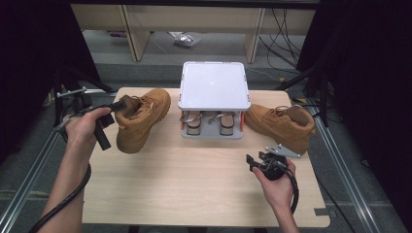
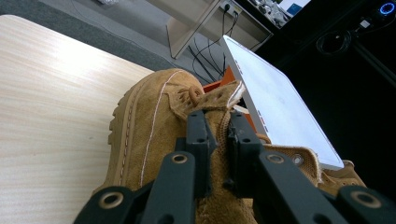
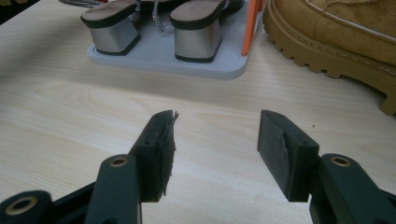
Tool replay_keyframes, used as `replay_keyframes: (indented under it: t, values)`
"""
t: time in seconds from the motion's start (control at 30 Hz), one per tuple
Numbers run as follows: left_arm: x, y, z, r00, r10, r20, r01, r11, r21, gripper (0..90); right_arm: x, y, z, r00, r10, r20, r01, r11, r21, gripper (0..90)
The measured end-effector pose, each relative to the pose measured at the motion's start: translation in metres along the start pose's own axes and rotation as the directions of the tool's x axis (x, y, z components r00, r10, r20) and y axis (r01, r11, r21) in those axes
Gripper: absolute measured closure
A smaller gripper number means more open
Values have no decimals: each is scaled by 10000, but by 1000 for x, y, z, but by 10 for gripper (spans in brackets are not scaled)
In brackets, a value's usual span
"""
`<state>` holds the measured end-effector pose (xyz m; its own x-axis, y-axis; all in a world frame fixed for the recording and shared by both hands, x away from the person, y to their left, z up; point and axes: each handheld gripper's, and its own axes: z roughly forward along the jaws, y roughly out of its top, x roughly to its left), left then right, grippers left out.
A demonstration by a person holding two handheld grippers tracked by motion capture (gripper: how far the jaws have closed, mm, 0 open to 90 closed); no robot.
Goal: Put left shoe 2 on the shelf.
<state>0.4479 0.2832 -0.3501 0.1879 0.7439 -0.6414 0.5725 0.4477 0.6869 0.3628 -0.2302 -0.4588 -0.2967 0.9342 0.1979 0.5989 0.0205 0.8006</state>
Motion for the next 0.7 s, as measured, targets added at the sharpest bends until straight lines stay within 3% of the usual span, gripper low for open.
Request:
replay_keyframes:
  t: [0.2,0.27,0.7]
  values:
    - [-2,6,0,9997,234,-39,-235,9997,-88,810,0,0,-2,9999,-20,115,18,9999,121,470]
    - [-3,7,0,10000,18,62,-17,9999,-124,810,-5,0,0,9990,-444,91,444,9990,-16,470]
    - [-8,20,-1,9997,-25,235,31,9997,-245,810,-5,0,0,9991,-411,92,411,9992,-28,471]
